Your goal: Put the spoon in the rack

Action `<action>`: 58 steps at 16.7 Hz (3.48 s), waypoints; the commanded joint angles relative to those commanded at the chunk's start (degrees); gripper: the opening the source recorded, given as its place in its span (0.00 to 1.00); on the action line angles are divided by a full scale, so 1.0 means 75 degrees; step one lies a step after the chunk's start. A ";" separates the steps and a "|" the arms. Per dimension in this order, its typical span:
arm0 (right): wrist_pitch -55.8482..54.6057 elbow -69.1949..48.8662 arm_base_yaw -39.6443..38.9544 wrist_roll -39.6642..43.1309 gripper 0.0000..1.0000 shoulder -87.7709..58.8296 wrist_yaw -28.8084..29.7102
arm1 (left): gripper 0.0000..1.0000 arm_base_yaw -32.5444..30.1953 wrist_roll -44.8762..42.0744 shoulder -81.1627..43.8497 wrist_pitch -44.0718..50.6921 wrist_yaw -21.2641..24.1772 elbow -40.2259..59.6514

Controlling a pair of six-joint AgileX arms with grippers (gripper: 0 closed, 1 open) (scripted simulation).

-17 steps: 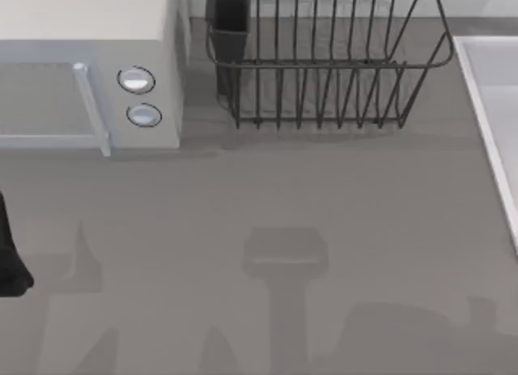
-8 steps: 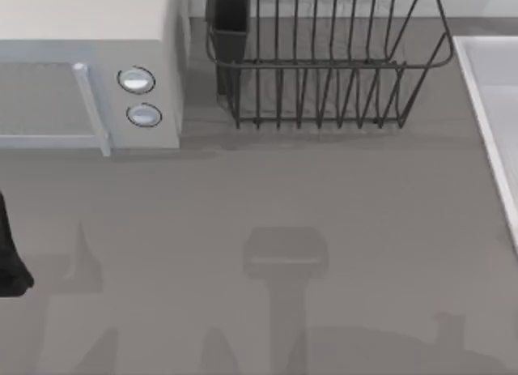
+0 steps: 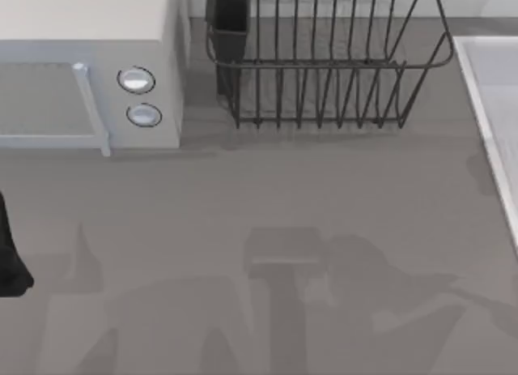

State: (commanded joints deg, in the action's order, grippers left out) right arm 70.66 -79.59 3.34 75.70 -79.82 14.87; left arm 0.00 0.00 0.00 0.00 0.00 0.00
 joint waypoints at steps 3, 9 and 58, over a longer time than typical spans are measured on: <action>-0.1639 -0.0099 -0.1613 -0.1952 0.00 -0.0237 0.1144 | 1.00 0.0000 0.0000 0.0000 0.0000 0.0000 0.0000; -0.5477 -0.0207 -0.5079 -0.6513 0.00 -0.0540 0.3620 | 1.00 0.0000 0.0000 0.0000 0.0000 0.0000 0.0000; -1.4775 0.0428 -0.5273 -1.0229 1.00 -0.4977 0.3098 | 1.00 0.0000 0.0000 0.0000 0.0000 0.0000 0.0000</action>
State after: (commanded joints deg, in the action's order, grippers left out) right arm -40.15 -76.38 -36.21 -1.02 -117.14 38.11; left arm 0.00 0.00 0.00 0.00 0.00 0.00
